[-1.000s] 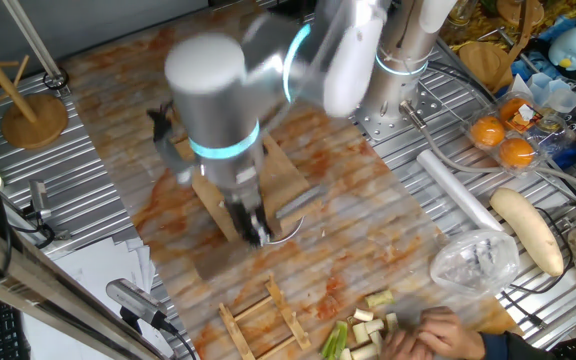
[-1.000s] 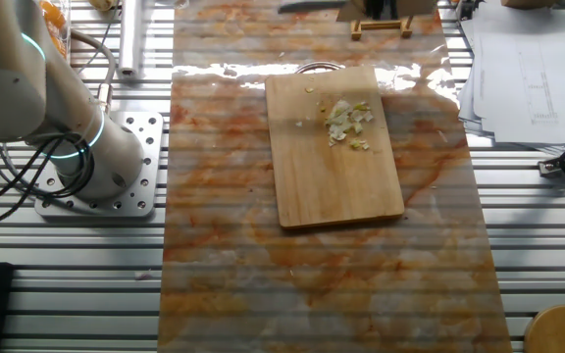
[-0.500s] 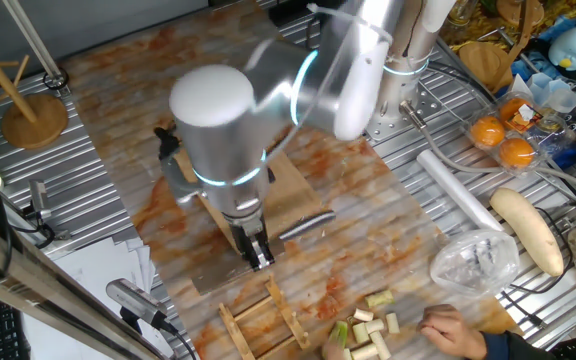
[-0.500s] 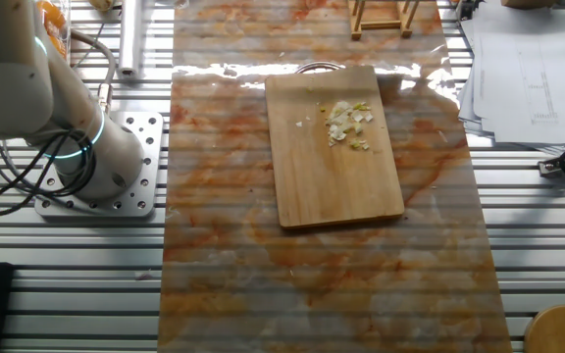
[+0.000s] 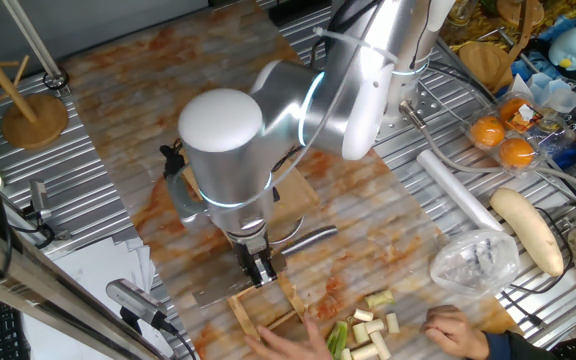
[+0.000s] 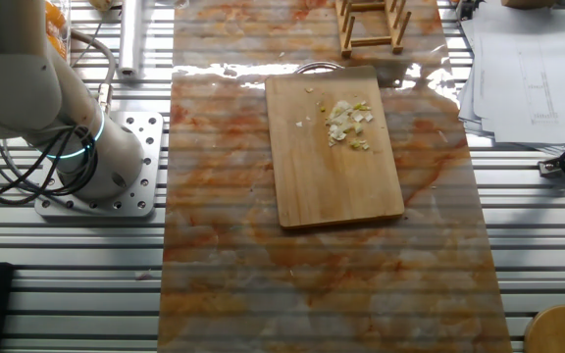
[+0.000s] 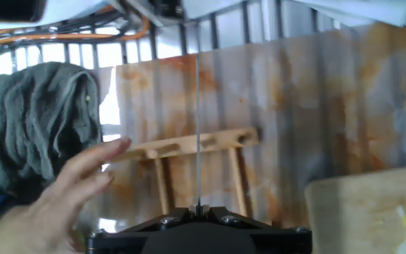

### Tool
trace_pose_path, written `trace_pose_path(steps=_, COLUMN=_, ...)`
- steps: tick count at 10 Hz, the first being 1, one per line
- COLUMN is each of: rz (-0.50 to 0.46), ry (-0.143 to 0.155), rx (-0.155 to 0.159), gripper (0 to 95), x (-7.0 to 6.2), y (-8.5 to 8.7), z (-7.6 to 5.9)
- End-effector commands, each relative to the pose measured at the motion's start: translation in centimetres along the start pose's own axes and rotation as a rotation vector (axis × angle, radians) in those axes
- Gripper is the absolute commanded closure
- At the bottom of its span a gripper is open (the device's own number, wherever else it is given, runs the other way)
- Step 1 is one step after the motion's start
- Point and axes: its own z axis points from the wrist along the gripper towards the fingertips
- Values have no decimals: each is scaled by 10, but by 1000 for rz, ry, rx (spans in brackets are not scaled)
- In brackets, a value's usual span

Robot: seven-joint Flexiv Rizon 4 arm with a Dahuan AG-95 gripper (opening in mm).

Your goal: Chop the scallions

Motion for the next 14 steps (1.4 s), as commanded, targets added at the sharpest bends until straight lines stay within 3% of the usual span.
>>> trace_pose_path(steps=1, rz=-77, ry=27, rx=25, gripper=950, x=2, y=-7, z=-4)
trace_pose_path(steps=3, rz=-109, ry=35, rx=55, gripper=950, x=4, y=-18, z=-9)
trace_pose_path(steps=5, rz=-116, ry=25, rx=46, gripper=950, x=7, y=-31, z=-1)
trace_pose_path(steps=8, rz=-115, ry=29, rx=47, gripper=950, x=6, y=-33, z=4)
trace_pose_path(steps=13, rz=-124, ry=29, rx=53, gripper=950, x=0, y=-29, z=27)
trace_pose_path(steps=14, rz=-143, ry=28, rx=55, gripper=950, x=0, y=-36, z=35)
